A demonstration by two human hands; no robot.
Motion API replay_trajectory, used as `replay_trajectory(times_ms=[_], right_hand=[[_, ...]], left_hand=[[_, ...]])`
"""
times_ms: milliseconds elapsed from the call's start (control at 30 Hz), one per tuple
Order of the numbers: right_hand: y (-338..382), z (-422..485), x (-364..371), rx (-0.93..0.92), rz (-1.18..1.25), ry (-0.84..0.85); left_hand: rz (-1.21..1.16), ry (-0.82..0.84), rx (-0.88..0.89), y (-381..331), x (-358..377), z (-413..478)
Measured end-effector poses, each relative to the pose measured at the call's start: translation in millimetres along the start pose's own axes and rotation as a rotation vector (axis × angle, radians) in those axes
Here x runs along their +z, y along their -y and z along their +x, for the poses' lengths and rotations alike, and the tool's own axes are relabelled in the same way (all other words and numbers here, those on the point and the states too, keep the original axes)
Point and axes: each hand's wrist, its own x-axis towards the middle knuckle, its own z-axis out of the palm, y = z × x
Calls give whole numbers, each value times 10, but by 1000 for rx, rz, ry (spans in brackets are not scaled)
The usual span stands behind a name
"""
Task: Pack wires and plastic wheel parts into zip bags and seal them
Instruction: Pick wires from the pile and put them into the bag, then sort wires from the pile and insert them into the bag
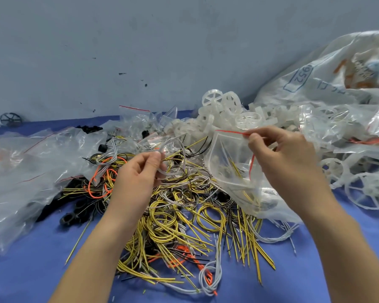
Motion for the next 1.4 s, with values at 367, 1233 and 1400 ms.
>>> replay_trajectory(times_ms=[367,1233,1400], right_hand=[[258,-181,337,-194,-138,326],[135,-162,330,-162,-197,226],[129,-147,301,-147,-200,234]], left_hand=[[93,83,111,-165,-179,-119],[34,43,177,-146,-271,-114],[-39,14,148,-158,-292,-111]])
